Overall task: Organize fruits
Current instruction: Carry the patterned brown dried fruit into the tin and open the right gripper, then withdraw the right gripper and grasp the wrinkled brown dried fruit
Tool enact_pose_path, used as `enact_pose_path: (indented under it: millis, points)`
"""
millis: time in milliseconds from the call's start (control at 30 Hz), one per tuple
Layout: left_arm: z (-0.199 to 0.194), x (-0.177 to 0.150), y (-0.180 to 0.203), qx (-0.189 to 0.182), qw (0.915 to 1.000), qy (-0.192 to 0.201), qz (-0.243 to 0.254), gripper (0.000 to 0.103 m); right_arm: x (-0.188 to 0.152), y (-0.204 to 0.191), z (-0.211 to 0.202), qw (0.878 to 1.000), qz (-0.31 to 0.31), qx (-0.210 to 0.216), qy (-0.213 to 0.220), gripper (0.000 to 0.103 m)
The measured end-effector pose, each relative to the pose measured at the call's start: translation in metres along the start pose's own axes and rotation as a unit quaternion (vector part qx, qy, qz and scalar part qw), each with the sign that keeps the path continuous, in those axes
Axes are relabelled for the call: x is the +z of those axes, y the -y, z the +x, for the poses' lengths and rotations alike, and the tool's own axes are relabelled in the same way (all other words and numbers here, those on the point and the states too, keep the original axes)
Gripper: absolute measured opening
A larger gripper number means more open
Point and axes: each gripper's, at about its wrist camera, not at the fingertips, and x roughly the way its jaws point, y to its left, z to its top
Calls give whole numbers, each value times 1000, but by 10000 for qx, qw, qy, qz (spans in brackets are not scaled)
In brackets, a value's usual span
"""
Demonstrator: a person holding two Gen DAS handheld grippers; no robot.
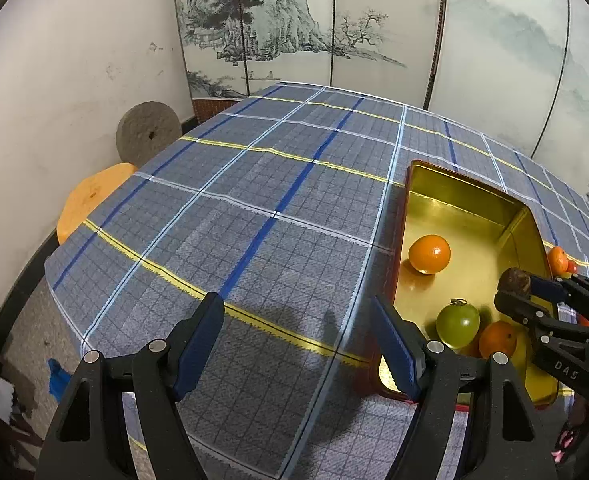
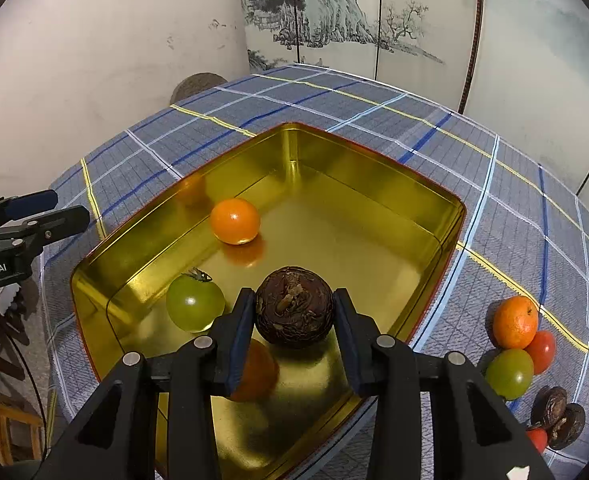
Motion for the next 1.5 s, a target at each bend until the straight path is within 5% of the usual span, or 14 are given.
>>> enact_pose_path:
  millis: [700, 1133, 1500]
  points:
    - [-13, -1, 32, -337, 9991, 62, 259, 75, -11, 20, -44, 9980, 421, 79, 455, 38]
    - [-22, -1, 103, -890, 9922, 49, 877, 75, -68, 130, -113, 9825, 1439, -1026, 584, 39]
    - [-26, -11, 166, -1298, 9813, -45, 1422, 75, -111, 176, -108, 9715, 1930, -1334, 345, 40]
